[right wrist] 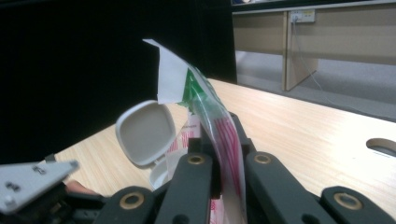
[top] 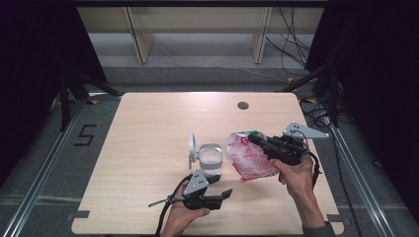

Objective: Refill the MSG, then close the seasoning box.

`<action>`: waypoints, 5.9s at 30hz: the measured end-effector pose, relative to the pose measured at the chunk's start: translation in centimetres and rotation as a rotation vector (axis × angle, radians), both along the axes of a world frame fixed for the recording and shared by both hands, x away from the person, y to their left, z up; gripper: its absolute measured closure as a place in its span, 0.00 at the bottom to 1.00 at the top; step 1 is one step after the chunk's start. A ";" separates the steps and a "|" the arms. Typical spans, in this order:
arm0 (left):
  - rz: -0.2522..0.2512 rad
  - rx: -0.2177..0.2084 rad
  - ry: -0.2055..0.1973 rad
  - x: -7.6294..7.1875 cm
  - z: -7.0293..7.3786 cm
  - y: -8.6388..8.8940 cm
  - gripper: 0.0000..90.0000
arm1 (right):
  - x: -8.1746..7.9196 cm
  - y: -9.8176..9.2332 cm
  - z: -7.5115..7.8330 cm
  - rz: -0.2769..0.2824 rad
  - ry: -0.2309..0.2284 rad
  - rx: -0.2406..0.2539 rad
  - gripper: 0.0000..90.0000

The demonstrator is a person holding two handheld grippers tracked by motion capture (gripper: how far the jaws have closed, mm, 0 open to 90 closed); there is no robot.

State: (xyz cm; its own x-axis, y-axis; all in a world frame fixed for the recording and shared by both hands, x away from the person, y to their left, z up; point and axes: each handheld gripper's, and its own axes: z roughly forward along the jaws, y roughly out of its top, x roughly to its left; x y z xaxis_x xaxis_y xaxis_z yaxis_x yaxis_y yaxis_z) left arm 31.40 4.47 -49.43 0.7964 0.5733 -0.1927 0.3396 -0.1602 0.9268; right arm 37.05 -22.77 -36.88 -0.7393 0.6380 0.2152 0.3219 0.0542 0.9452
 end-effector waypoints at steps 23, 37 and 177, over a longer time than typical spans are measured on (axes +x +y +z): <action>0.100 -0.015 -0.021 -0.1 0.8 3.8 0.39 | -1.4 -5.3 -2.9 -0.110 0.073 -0.032 1.00; 0.106 -0.013 -0.028 0.0 0.7 4.2 0.38 | -1.5 -7.2 -4.3 -0.201 0.074 -0.121 1.00; 0.211 0.082 -0.132 3.6 2.7 9.5 0.99 | -5.2 -1.1 -9.6 -0.139 0.137 -0.280 0.46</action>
